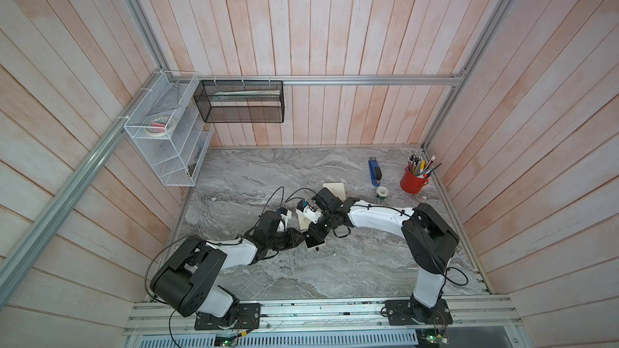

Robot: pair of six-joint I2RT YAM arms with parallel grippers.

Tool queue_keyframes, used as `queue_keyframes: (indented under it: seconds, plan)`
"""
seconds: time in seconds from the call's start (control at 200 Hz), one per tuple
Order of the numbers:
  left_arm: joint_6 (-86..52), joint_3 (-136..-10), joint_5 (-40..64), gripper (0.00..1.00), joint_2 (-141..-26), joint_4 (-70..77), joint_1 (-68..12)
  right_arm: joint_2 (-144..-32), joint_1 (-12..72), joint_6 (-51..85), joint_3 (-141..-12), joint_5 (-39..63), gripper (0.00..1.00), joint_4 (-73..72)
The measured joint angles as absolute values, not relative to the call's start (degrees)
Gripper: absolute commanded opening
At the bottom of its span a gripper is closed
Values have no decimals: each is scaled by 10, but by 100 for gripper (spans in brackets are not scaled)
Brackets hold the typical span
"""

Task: Place the earrings into the drawer-style jewelry box
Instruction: Insert the earring into the inner lining, then close the drawer of the jewelry box.

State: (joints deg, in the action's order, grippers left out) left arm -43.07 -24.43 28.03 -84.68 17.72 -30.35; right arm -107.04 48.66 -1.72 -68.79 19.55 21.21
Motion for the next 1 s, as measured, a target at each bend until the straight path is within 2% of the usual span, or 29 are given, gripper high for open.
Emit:
queue_keyframes:
  seconds: [0.13, 0.325, 0.465, 0.54, 0.595, 0.67, 0.795, 0.945, 1.0]
  plan:
    - [-424, -244, 268, 29, -820, 153, -303, -1062, 487, -15, -688, 179, 0, 211]
    - [-397, -254, 218, 46, -720, 103, -302, -972, 487, 23, -649, 96, 14, 152]
    - [-370, -288, 199, 48, -711, 77, -274, -891, 487, 72, -581, 23, 27, 85]
    - [-355, -322, 196, 50, -739, 65, -250, -871, 487, 91, -560, -4, 26, 68]
    - [-344, -354, 196, 50, -774, 58, -237, -863, 487, 101, -552, -15, 23, 68]
    - [-328, -403, 199, 50, -828, 49, -231, -858, 487, 109, -548, -14, 20, 77]
    - [-304, -480, 211, 56, -914, 37, -230, -834, 490, 116, -511, 20, 20, 77]
    - [-277, -556, 221, 61, -997, 10, -230, -813, 521, 125, -447, 61, 25, 77]
    - [-269, -574, 224, 61, -1017, 1, -230, -813, 533, 128, -431, 68, 33, 78]
